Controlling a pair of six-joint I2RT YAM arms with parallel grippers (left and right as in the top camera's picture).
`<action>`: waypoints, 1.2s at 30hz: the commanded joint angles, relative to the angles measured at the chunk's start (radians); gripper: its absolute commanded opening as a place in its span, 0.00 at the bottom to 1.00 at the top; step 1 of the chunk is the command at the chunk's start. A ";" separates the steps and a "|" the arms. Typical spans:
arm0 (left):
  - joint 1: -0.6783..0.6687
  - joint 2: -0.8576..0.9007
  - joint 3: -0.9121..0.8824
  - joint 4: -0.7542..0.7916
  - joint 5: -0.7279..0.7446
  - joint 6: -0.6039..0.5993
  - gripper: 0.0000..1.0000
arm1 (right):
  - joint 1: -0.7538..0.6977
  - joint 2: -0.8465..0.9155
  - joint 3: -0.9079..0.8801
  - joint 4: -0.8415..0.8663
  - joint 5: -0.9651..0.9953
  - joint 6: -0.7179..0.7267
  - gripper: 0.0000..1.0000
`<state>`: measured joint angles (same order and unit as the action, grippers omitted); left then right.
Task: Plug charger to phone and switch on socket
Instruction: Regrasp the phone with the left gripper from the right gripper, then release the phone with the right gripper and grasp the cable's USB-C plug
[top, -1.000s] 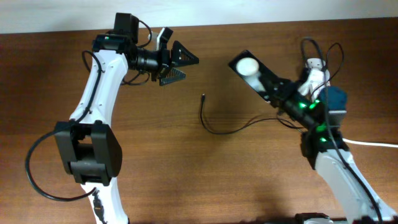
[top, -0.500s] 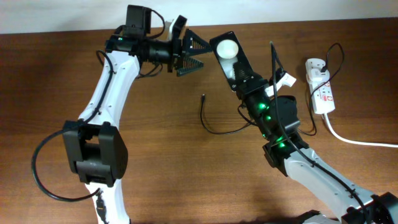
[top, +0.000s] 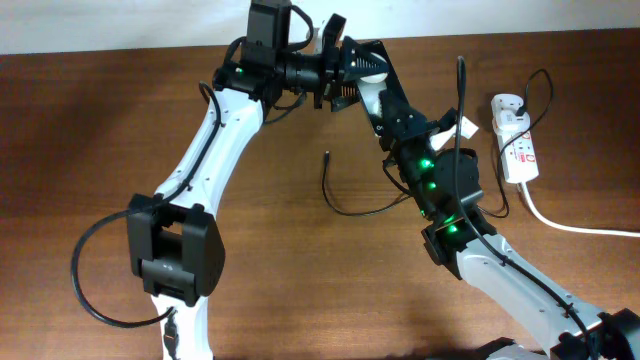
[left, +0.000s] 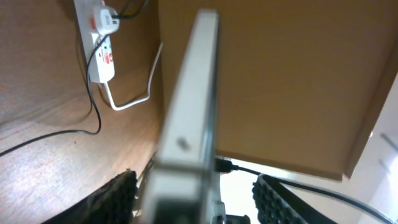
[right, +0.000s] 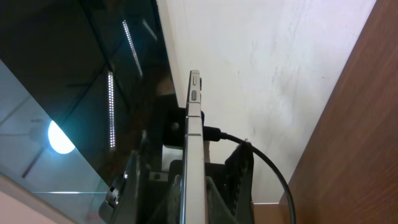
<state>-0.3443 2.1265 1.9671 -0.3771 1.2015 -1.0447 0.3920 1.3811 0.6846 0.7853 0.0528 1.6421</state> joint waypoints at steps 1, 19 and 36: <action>-0.018 -0.002 0.010 0.002 -0.092 -0.063 0.56 | 0.009 0.002 0.040 0.014 0.013 -0.002 0.04; -0.034 -0.002 0.010 0.002 -0.260 -0.065 0.06 | 0.009 0.002 0.040 -0.006 0.038 -0.002 0.13; 0.190 -0.002 0.010 -0.406 -0.167 0.439 0.00 | 0.009 0.002 0.039 -0.566 -0.050 -0.243 0.99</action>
<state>-0.2214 2.1265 1.9697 -0.6933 0.9646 -0.7811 0.3946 1.3911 0.7219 0.2516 0.0216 1.5826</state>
